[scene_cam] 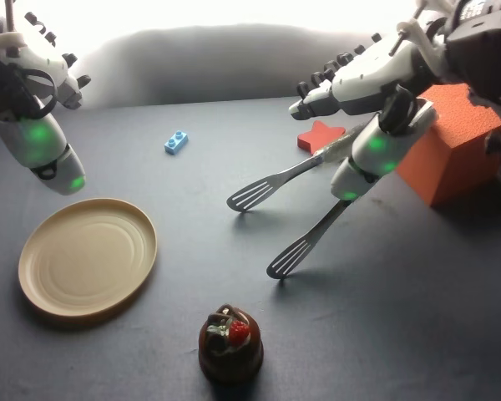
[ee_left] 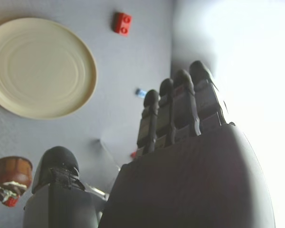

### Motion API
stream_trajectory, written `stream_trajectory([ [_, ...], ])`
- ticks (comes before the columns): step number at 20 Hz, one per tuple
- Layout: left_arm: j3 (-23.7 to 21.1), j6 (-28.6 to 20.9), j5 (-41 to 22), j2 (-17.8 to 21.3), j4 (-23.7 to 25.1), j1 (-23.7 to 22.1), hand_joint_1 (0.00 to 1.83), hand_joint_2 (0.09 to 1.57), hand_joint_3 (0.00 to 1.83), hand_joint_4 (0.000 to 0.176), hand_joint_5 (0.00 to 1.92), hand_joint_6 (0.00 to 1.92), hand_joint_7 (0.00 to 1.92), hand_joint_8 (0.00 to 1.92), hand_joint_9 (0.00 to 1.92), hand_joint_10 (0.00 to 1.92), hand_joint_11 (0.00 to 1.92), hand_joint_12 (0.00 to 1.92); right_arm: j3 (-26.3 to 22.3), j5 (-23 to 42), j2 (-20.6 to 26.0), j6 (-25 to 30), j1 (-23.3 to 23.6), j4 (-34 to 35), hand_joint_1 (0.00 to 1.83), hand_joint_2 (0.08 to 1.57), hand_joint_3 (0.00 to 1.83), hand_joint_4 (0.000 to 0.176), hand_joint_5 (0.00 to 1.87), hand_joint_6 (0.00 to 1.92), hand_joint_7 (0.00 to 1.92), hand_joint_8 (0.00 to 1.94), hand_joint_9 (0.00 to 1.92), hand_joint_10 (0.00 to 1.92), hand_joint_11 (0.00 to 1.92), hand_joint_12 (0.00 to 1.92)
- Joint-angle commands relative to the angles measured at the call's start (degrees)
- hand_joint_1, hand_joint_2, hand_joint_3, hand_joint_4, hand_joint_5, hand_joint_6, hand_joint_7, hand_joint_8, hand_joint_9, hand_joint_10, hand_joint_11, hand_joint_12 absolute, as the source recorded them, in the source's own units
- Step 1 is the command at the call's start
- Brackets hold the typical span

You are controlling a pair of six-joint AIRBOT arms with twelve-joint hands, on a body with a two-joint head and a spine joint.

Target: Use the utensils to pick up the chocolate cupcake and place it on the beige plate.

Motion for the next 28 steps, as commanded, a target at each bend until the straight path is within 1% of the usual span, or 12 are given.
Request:
stream_trajectory([
  [1,0.24,0.44,-1.99,0.47,2.95,-0.32,0.17,1.04,0.0,0.0,0.11,0.0,0.09,0.0,0.07,0.0,0.0,0.08,0.58,4.05,0.11,0.55,0.64,-0.32,0.55,1.0,0.0,0.0,0.0,0.0,0.0,0.0,0.0,0.0,0.01,0.01],
  [4,0.3,0.47,-2.03,0.45,2.93,-0.31,0.16,1.04,0.0,0.0,0.1,0.0,0.09,0.0,0.07,0.0,0.01,0.03,2.2,3.49,-1.44,1.08,0.77,-0.35,0.59,1.0,0.0,0.0,0.0,0.0,0.0,0.0,0.0,0.0,0.0,0.0],
  [8,0.29,0.57,-2.03,0.43,2.66,-0.3,0.14,1.04,0.0,0.0,0.11,0.0,0.09,0.0,0.08,0.0,0.02,0.05,2.48,1.76,-2.46,2.35,0.52,-0.38,0.58,1.0,0.0,0.0,0.0,0.0,0.0,0.0,0.0,0.0,0.02,0.01],
  [14,0.29,0.58,-2.05,0.41,2.64,-0.25,0.14,1.04,0.0,0.0,0.09,0.0,0.06,0.0,0.05,0.0,0.01,0.07,4.79,2.07,-3.31,2.35,-0.27,-0.43,0.67,1.01,0.0,0.0,0.0,0.0,0.0,0.0,0.0,0.0,0.04,0.03],
  [15,0.3,0.58,-2.05,0.4,2.64,-0.25,0.14,1.04,0.0,0.0,0.09,0.0,0.05,0.0,0.04,0.0,0.0,0.16,5.03,2.06,-3.47,2.33,-0.62,-0.45,0.72,1.01,0.0,0.0,0.0,0.0,0.0,0.0,0.02,0.01,0.06,0.05],
  [18,0.31,0.58,-2.05,0.39,2.64,-0.25,0.14,1.05,0.0,0.0,0.07,0.0,0.04,0.0,0.03,0.0,0.0,0.24,5.35,2.38,-3.83,2.03,-1.43,-0.47,0.79,1.03,0.01,0.0,0.0,0.0,0.0,0.0,0.0,0.0,0.02,0.05],
  [19,0.32,0.58,-2.06,0.38,2.61,-0.25,0.16,1.04,0.0,0.0,0.08,0.0,0.05,0.0,0.04,0.0,0.0,0.26,5.35,2.46,-3.88,1.98,-1.53,-0.48,0.83,1.03,0.0,0.0,0.0,0.0,0.0,0.0,0.0,0.0,0.0,0.16],
  [20,0.33,0.6,-2.07,0.36,2.58,-0.25,0.16,1.04,0.0,0.0,0.08,0.0,0.04,0.0,0.02,0.01,0.0,0.21,5.35,2.58,-3.93,1.87,-1.66,-0.49,0.83,1.03,0.0,0.0,0.0,0.0,0.0,0.0,0.0,0.0,0.0,0.18],
  [21,0.34,0.63,-2.07,0.36,2.5,-0.25,0.15,1.04,0.0,0.0,0.07,0.0,0.03,0.0,0.01,0.0,0.0,0.16,5.36,2.65,-3.95,1.83,-1.7,-0.49,0.86,1.04,0.0,0.0,0.0,0.0,0.0,0.0,0.0,0.0,0.0,0.12],
  [23,0.31,0.67,-2.07,0.37,2.36,-0.25,0.15,1.04,0.0,0.0,0.08,0.0,0.04,0.0,0.02,0.0,0.0,0.14,5.35,2.41,-3.93,1.82,-1.56,-0.49,0.84,1.04,0.0,0.0,0.0,0.0,0.0,0.0,0.0,0.0,0.0,0.15],
  [24,0.31,0.68,-2.07,0.38,2.36,-0.25,0.16,1.04,0.0,0.0,0.06,0.01,0.02,0.0,0.02,0.0,0.0,0.06,5.34,2.11,-3.87,1.86,-1.38,-0.47,0.89,1.02,0.0,0.0,0.0,0.0,0.0,0.0,0.0,0.0,0.0,0.14],
  [28,0.31,0.68,-2.08,0.4,2.36,-0.24,0.16,1.03,0.0,0.0,0.06,0.01,0.04,0.01,0.02,0.0,0.01,0.0,4.97,1.06,-3.34,1.89,-0.79,0.2,0.91,1.04,0.0,0.0,0.0,0.0,0.0,0.0,0.0,0.0,0.0,0.11],
])
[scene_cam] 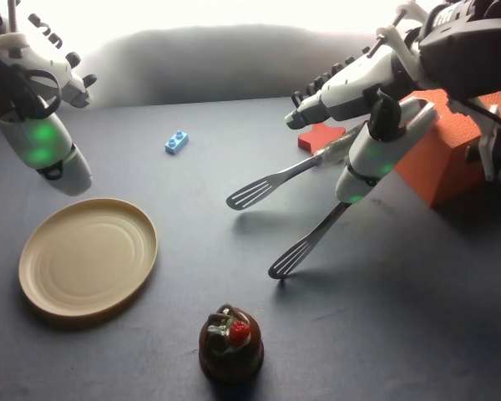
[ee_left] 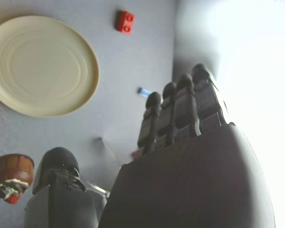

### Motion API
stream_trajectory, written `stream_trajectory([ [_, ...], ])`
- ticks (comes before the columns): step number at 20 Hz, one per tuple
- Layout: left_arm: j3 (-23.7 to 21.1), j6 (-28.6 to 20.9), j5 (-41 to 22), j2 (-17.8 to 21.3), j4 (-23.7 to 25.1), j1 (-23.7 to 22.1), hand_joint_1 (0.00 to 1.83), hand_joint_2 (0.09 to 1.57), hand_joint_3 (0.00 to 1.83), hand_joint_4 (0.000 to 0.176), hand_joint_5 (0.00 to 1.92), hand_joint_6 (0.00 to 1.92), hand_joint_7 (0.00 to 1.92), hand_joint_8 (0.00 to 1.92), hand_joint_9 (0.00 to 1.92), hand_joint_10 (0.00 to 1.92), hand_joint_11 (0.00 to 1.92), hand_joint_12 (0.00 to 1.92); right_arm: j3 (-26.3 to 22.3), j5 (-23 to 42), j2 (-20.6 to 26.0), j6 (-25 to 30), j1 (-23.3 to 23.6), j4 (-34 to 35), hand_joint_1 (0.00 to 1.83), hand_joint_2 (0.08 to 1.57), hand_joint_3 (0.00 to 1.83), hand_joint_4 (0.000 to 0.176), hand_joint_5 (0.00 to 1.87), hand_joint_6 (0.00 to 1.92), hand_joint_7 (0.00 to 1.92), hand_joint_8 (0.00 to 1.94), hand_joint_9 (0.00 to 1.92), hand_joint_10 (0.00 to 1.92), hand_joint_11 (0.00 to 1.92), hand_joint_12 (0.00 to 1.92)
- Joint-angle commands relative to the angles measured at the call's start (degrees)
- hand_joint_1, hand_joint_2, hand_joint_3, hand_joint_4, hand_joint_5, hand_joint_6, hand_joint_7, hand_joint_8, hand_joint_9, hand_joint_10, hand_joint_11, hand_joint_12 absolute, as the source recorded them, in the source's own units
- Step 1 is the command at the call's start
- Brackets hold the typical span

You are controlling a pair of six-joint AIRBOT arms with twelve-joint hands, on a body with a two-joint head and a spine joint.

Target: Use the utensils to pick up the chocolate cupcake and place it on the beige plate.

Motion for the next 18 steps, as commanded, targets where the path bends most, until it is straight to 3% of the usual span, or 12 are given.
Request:
stream_trajectory([
  [1,0.3,0.46,-2.04,0.39,3.17,-0.26,0.16,1.03,0.0,0.0,0.06,0.01,0.04,0.01,0.02,0.0,0.0,0.0,-0.05,2.87,0.69,-0.58,0.42,-1.14,0.86,1.03,0.0,0.0,0.0,0.0,0.0,0.0,0.0,0.0,0.0,0.1],
  [4,0.3,0.46,-2.06,0.4,3.16,-0.22,0.15,1.03,0.0,0.0,0.07,0.01,0.06,0.01,0.04,0.01,0.02,0.01,-0.54,3.36,1.06,-1.38,0.49,-1.14,0.76,0.99,0.0,0.0,0.0,0.0,0.0,0.0,0.0,0.0,0.0,0.1],
  [7,0.29,0.48,-2.06,0.39,3.04,-0.22,0.13,1.04,0.0,0.0,0.07,0.0,0.06,0.0,0.03,0.0,0.01,0.0,-0.64,4.03,1.33,-1.58,1.09,-1.11,0.71,0.93,0.0,0.0,0.0,0.0,0.0,0.0,0.0,0.0,0.0,0.22],
  [14,0.29,0.55,-2.06,0.4,2.89,-0.22,0.15,1.04,0.0,0.0,0.1,0.01,0.08,0.01,0.04,0.01,0.0,0.0,-0.71,3.83,1.49,-1.58,-0.59,-1.16,0.64,0.93,0.0,0.0,0.0,0.0,0.0,0.0,0.0,0.0,0.0,0.11],
  [18,0.29,0.55,-2.04,0.39,2.89,-0.23,0.11,1.05,0.0,0.0,0.09,0.0,0.09,0.01,0.05,0.01,0.0,0.0,-0.69,5.24,0.83,-2.77,-1.4,-1.2,0.6,0.85,0.0,0.0,0.0,0.0,0.0,0.0,0.0,0.0,0.0,0.18],
])
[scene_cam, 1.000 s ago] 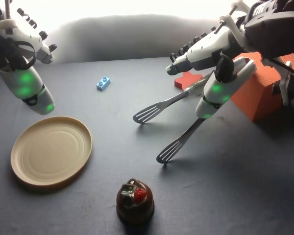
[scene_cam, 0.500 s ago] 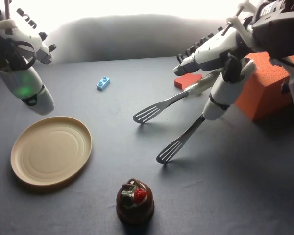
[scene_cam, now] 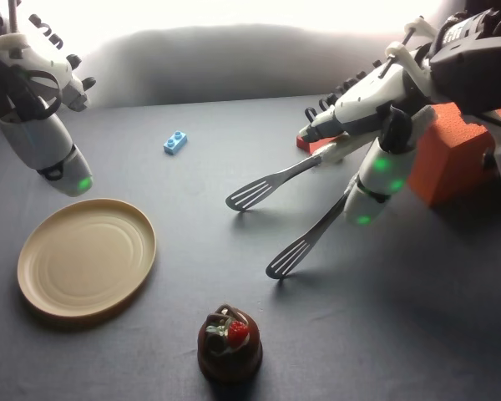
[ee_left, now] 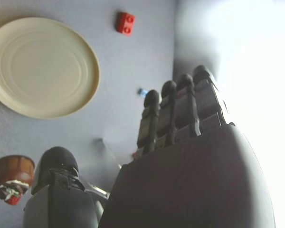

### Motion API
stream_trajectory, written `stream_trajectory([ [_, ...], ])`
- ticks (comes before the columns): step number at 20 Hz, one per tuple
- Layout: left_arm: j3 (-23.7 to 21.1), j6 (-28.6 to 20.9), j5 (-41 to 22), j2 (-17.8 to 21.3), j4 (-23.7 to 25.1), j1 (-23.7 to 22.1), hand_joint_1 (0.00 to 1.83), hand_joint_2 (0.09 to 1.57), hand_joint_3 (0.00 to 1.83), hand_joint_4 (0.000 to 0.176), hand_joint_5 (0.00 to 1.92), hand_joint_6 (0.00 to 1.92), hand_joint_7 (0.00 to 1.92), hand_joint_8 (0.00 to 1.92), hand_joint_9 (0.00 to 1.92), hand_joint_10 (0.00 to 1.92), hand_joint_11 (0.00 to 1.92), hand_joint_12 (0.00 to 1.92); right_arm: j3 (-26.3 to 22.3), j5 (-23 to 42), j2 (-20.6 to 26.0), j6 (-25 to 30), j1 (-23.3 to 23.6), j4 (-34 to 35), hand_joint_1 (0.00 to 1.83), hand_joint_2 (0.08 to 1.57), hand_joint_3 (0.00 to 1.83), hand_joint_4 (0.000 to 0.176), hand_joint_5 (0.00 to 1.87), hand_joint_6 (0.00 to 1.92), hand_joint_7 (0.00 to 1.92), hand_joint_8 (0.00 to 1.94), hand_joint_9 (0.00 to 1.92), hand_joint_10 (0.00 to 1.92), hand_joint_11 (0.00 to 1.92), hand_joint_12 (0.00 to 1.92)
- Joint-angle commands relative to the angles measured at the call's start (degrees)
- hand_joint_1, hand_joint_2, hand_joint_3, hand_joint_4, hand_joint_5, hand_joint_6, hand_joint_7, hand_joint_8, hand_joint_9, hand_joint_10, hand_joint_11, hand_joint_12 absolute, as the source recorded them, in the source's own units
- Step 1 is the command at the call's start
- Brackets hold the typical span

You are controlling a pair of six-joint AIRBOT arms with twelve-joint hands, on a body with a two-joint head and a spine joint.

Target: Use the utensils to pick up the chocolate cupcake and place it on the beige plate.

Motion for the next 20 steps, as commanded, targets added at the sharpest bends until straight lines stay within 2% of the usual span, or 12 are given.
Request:
stream_trajectory([
  [1,0.29,0.39,-2.0,0.39,3.0,-0.25,0.11,1.05,0.0,0.0,0.09,0.0,0.08,0.01,0.05,0.01,0.0,0.0,-0.09,5.3,0.06,-0.17,0.06,-0.46,0.59,0.82,0.0,0.0,0.0,0.0,0.0,0.0,0.02,0.0,0.0,0.3],
  [2,0.27,0.39,-2.0,0.4,3.0,-0.25,0.11,1.05,0.0,0.0,0.09,0.0,0.07,0.0,0.05,0.0,0.0,0.0,-0.06,5.33,-0.08,-0.21,-0.14,-0.47,0.55,0.8,0.0,0.0,0.0,0.0,0.0,0.0,0.01,0.0,0.0,0.26],
  [5,0.28,0.39,-2.02,0.41,3.0,-0.24,0.12,1.05,0.0,0.0,0.1,0.0,0.08,0.0,0.04,0.0,0.0,0.0,0.05,5.47,-0.18,-0.39,-0.68,-0.49,0.61,0.75,0.0,0.0,0.0,0.0,0.02,0.0,0.04,0.01,0.0,0.12],
  [8,0.3,0.39,-2.02,0.39,3.01,-0.23,0.14,1.05,0.0,0.0,0.11,0.01,0.09,0.01,0.04,0.0,0.0,0.0,0.54,5.79,-0.39,-0.89,-1.51,-0.51,0.58,0.78,0.0,0.0,0.0,0.0,0.0,0.0,0.0,0.0,0.0,0.0],
  [10,0.33,0.4,-2.04,0.38,3.01,-0.23,0.15,1.05,0.0,0.0,0.12,0.01,0.1,0.01,0.05,0.0,0.0,0.0,0.69,6.25,-0.42,-1.37,-1.87,-0.53,0.65,0.78,0.0,0.0,0.02,0.01,0.03,0.01,0.03,0.01,0.0,0.0],
  [11,0.33,0.4,-2.04,0.37,3.01,-0.22,0.13,1.05,0.0,0.0,0.12,0.01,0.1,0.01,0.05,0.0,0.01,0.0,0.74,6.52,-0.42,-1.47,-2.07,-0.55,0.71,0.84,0.02,0.0,0.01,0.0,0.01,0.0,0.0,0.0,0.0,0.0],
  [16,0.33,0.4,-2.04,0.37,3.0,-0.22,0.15,1.05,0.0,0.0,0.1,0.01,0.08,0.0,0.05,0.01,0.01,0.01,1.39,6.78,-0.69,-1.84,-2.84,-0.58,0.78,0.91,0.04,0.0,0.02,0.01,0.0,0.0,0.0,0.0,0.0,0.0],
  [18,0.33,0.4,-2.04,0.36,3.0,-0.22,0.16,1.05,0.0,0.0,0.09,0.0,0.08,0.0,0.05,0.0,0.0,0.0,1.46,6.95,-0.73,-2.1,-3.16,-0.59,0.7,0.94,0.04,0.0,0.03,0.01,0.02,0.01,0.01,0.0,0.0,0.0],
  [20,0.33,0.4,-2.03,0.37,3.0,-0.23,0.15,1.05,0.0,0.0,0.09,0.0,0.08,0.0,0.05,0.0,0.0,0.0,1.51,7.19,-0.82,-2.28,-3.67,-0.6,0.81,0.95,0.04,0.0,0.04,0.01,0.03,0.01,0.01,0.0,0.0,0.0],
])
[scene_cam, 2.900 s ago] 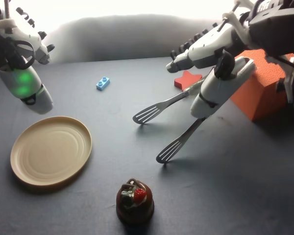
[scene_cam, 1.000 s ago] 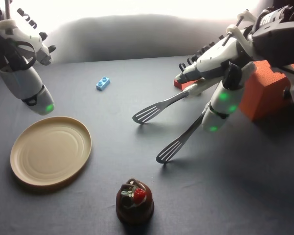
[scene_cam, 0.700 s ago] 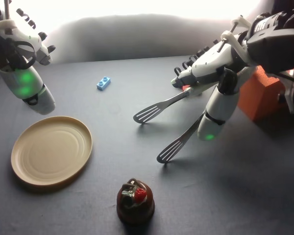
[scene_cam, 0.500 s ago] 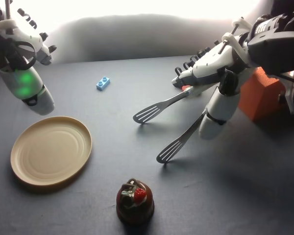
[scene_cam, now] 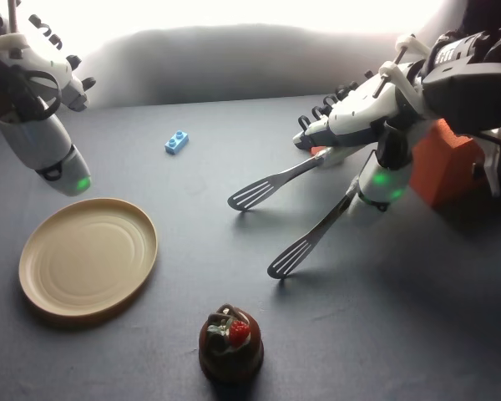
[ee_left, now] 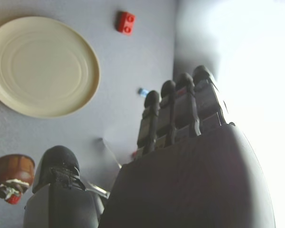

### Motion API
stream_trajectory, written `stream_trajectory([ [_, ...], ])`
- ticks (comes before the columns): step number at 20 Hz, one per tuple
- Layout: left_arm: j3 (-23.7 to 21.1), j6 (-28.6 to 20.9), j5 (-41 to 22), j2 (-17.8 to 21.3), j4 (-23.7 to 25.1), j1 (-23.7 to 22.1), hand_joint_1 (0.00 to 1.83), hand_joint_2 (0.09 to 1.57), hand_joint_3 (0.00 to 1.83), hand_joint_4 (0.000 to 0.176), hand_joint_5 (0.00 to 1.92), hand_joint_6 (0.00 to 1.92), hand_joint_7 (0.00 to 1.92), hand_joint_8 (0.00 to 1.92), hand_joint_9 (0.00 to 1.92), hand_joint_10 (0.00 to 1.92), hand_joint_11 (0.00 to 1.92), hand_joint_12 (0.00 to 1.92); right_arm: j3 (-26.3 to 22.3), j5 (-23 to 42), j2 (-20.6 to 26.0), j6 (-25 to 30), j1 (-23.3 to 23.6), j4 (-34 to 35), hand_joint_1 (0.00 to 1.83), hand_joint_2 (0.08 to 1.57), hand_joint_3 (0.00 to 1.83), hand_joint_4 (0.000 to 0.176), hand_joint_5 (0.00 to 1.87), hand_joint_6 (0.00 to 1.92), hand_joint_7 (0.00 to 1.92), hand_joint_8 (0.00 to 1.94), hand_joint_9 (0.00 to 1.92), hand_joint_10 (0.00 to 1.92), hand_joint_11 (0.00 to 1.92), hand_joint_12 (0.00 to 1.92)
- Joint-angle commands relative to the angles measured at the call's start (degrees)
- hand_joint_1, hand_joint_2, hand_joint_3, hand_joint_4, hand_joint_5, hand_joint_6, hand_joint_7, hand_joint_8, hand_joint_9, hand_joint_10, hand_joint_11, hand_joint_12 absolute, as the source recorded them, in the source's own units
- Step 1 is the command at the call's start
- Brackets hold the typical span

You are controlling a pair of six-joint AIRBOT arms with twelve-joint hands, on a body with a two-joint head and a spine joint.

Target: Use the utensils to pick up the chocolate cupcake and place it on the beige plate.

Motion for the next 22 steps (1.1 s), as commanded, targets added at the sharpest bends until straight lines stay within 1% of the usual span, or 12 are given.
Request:
stream_trajectory([
  [1,0.31,0.4,-2.04,0.37,3.09,-0.23,0.16,1.05,0.0,0.0,0.1,0.0,0.09,0.0,0.06,0.01,0.0,0.0,0.17,2.56,0.21,-0.54,-0.43,-0.73,0.83,0.96,0.04,0.0,0.04,0.01,0.03,0.01,0.01,0.0,0.0,0.0],
  [4,0.34,0.4,-2.05,0.37,3.09,-0.22,0.12,1.05,0.0,0.0,0.07,0.0,0.06,0.0,0.04,0.0,0.01,0.01,0.17,2.88,0.14,-0.67,-0.56,-0.73,0.96,1.05,0.07,0.0,0.06,0.01,0.05,0.01,0.03,0.01,0.01,0.0],
  [5,0.34,0.4,-2.05,0.36,3.09,-0.22,0.13,1.05,0.0,0.0,0.09,0.0,0.07,0.0,0.05,0.0,0.02,0.01,0.17,3.04,0.14,-0.67,-0.56,-0.73,0.93,1.1,0.08,0.0,0.05,0.0,0.05,0.01,0.03,0.01,0.01,0.01],
  [7,0.34,0.4,-2.04,0.36,3.09,-0.22,0.14,1.06,0.0,0.0,0.08,0.0,0.06,0.0,0.04,0.0,0.0,0.0,0.17,3.18,0.14,-0.7,-0.57,-0.73,0.93,1.13,0.0,0.0,0.06,0.0,0.06,0.0,0.05,0.0,0.0,0.18],
  [9,0.34,0.4,-2.05,0.36,3.09,-0.22,0.18,1.05,0.0,0.0,0.08,0.0,0.07,0.0,0.05,0.0,0.0,0.0,0.17,3.33,0.15,-0.74,-0.57,-0.73,1.05,1.17,0.01,0.0,0.12,0.01,0.13,0.01,0.11,0.01,0.0,0.39],
  [11,0.34,0.4,-2.08,0.37,3.09,-0.16,0.17,1.05,0.0,0.0,0.1,0.01,0.1,0.01,0.08,0.01,0.02,0.01,0.17,3.46,0.16,-0.83,-0.57,-0.73,1.05,1.25,0.04,0.0,0.1,0.0,0.11,0.01,0.09,0.0,0.0,0.3],
  [13,0.34,0.4,-2.08,0.37,3.09,-0.15,0.16,1.05,0.0,0.0,0.1,0.0,0.09,0.01,0.08,0.01,0.02,0.01,0.17,3.46,0.16,-0.89,-0.48,-0.73,1.07,1.22,0.04,0.0,0.13,0.01,0.15,0.01,0.12,0.01,0.0,0.36],
  [14,0.34,0.4,-2.08,0.36,3.09,-0.15,0.16,1.05,0.0,0.0,0.08,0.0,0.06,0.0,0.05,0.0,0.0,0.0,0.17,3.49,0.17,-0.94,-0.36,-0.73,1.11,1.19,0.03,0.0,0.13,0.01,0.15,0.0,0.11,0.0,0.0,0.3],
  [15,0.33,0.39,-2.06,0.36,3.09,-0.15,0.18,1.05,0.0,0.0,0.09,0.0,0.07,0.01,0.05,0.01,0.01,0.01,0.17,3.59,0.17,-1.05,-0.27,-0.73,1.05,1.15,0.01,0.0,0.18,0.01,0.2,0.01,0.18,0.02,0.0,0.52],
  [18,0.34,0.39,-2.09,0.38,3.09,-0.11,0.19,1.05,0.0,0.0,0.09,0.0,0.07,0.01,0.06,0.01,0.01,0.01,0.17,3.81,0.2,-1.18,0.0,-0.73,1.06,1.14,0.01,0.0,0.22,0.01,0.25,0.01,0.23,0.02,0.0,0.62],
  [19,0.33,0.39,-2.08,0.37,3.09,-0.11,0.18,1.05,0.0,0.0,0.08,0.0,0.07,0.0,0.05,0.0,0.01,0.01,0.16,3.81,0.2,-1.18,0.12,-0.73,1.12,1.1,0.0,0.0,0.29,0.02,0.33,0.02,0.3,0.03,0.0,0.76],
  [22,0.31,0.39,-2.06,0.37,3.09,-0.12,0.19,1.05,0.0,0.0,0.09,0.0,0.08,0.01,0.07,0.01,0.01,0.01,0.16,3.83,0.26,-1.17,0.33,-0.73,1.0,1.16,0.02,0.0,0.34,0.02,0.37,0.01,0.39,0.04,0.0,0.94],
])
